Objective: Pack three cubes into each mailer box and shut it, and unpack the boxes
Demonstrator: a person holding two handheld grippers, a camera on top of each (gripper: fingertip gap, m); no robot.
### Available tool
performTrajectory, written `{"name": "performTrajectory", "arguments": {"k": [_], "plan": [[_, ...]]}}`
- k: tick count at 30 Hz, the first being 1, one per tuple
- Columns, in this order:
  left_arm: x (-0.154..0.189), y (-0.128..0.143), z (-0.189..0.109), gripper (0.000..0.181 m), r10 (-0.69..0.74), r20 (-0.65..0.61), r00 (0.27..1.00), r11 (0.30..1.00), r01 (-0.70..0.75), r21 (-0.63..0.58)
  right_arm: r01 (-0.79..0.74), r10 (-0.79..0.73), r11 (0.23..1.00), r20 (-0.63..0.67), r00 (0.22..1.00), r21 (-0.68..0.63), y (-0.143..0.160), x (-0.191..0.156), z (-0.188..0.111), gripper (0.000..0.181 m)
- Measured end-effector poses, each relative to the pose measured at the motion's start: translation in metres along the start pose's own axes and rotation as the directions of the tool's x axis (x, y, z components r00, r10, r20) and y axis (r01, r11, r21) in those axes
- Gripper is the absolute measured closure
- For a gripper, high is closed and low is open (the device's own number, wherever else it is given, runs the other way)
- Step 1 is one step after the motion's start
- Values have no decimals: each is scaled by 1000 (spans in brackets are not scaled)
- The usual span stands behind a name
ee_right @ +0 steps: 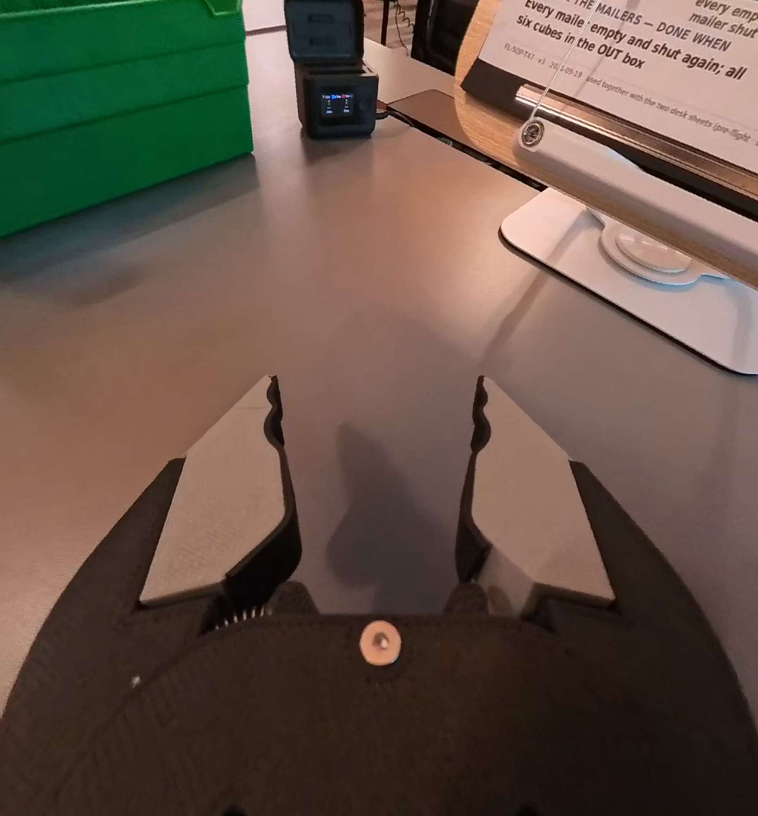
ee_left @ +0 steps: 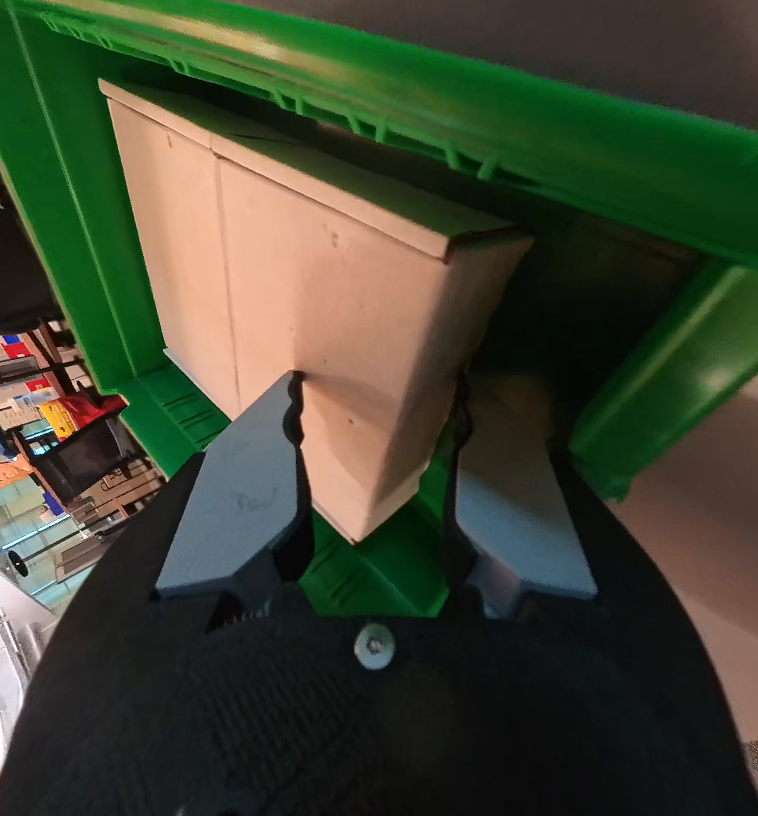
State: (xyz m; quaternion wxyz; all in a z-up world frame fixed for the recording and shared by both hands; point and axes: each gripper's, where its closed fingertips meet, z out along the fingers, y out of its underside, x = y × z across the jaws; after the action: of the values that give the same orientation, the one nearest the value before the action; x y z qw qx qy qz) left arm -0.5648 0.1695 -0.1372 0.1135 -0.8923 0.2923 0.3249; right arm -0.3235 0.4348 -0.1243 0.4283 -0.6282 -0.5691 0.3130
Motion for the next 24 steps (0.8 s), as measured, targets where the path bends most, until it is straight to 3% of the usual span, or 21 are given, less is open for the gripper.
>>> {"name": "performTrajectory", "arguments": {"k": [3, 8, 13, 14, 16, 19, 23, 24], "plan": [[-9, -1, -11, 126, -24, 25, 999, 999, 24, 31, -3, 3, 1000, 4, 1000, 2, 0, 0, 0, 96], [-14, 1, -26, 181, -19, 64, 998, 999, 17, 31, -2, 2, 1000, 11, 1000, -1, 0, -2, 0, 97], [-21, 6, -27, 181, -29, 101, 994, 1000, 29, -1, 7, -7, 1000, 9, 1000, 0, 0, -3, -1, 97], [-23, 4, -30, 176, -31, 109, 994, 999, 29, 21, 2, -2, 1000, 10, 1000, 0, 0, -3, -1, 97], [-27, 4, -36, 146, -63, 105, 992, 997, 58, 46, -9, 9, 1000, 13, 1000, 2, 0, -2, -2, 97], [-32, 10, -37, 128, -69, 87, 994, 997, 67, 30, -13, 14, 1000, 19, 1000, -1, 1, -2, -2, 97], [-26, 12, -24, 120, -34, 17, 999, 999, 34, -7, 1, -1, 1000, 15, 1000, -6, 1, -3, -1, 98], [-23, 10, -20, 125, -16, -1, 1000, 1000, 16, -4, 1, -1, 1000, 15, 1000, -6, 1, -3, -1, 98]]}}
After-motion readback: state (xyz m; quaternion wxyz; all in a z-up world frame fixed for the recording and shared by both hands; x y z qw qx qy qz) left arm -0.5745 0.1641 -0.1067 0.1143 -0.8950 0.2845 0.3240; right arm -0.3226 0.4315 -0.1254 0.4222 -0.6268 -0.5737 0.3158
